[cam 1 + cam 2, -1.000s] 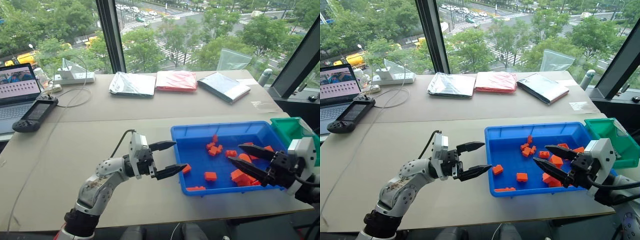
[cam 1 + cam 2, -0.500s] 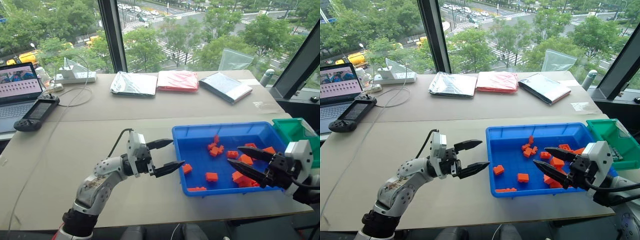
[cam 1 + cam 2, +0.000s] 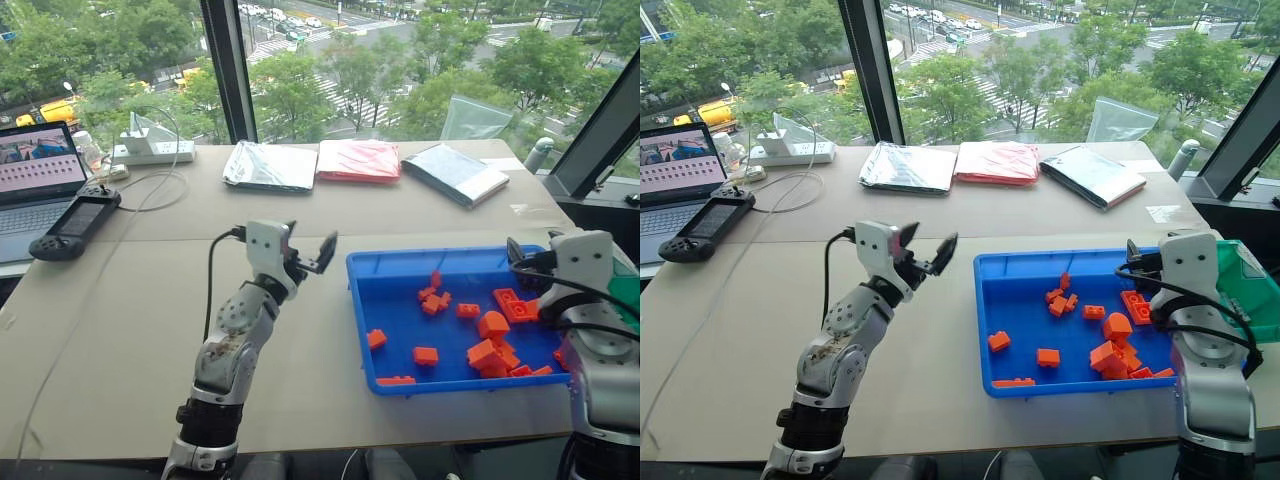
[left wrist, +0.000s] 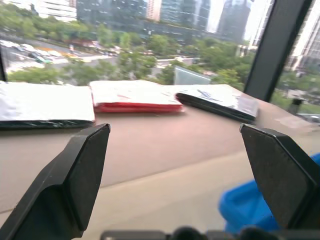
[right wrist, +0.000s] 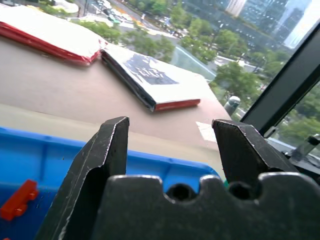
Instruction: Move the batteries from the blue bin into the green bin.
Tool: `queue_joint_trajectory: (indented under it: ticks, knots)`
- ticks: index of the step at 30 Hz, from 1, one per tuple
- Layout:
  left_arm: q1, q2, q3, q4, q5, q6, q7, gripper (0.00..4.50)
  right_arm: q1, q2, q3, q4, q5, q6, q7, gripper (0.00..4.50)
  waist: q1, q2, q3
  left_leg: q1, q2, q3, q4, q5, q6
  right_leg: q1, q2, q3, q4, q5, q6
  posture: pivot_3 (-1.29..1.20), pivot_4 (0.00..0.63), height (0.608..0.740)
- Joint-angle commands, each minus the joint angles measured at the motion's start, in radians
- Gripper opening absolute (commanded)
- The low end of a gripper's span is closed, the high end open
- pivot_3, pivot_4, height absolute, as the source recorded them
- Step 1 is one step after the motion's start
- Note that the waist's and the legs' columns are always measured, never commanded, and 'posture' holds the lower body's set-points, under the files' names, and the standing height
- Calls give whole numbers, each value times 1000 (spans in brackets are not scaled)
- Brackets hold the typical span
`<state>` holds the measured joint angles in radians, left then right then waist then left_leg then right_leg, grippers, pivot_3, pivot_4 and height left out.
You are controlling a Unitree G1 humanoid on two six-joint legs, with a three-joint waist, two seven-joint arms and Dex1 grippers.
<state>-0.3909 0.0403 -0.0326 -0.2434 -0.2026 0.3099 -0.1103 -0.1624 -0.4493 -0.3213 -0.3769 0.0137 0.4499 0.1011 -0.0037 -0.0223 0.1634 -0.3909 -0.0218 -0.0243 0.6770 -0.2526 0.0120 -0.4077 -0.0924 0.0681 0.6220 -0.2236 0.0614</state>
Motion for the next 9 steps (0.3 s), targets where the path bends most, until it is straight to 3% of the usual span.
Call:
queue_joint_trajectory:
  ticks: [1,9]
  knots:
    - [-19,-21,18,-26,14,-42,33,4500,-51,22,2,-16,-16,-31,-44,3119,0,0,0,0,0,0,0,0,0,0,-1,0,0,0,0,0,150,740]
    - [-14,-26,24,-17,23,-28,44,4500,-60,33,36,14,-40,-45,-56,3119,0,0,0,0,-1,0,1,0,0,1,0,-1,0,0,0,0,150,740]
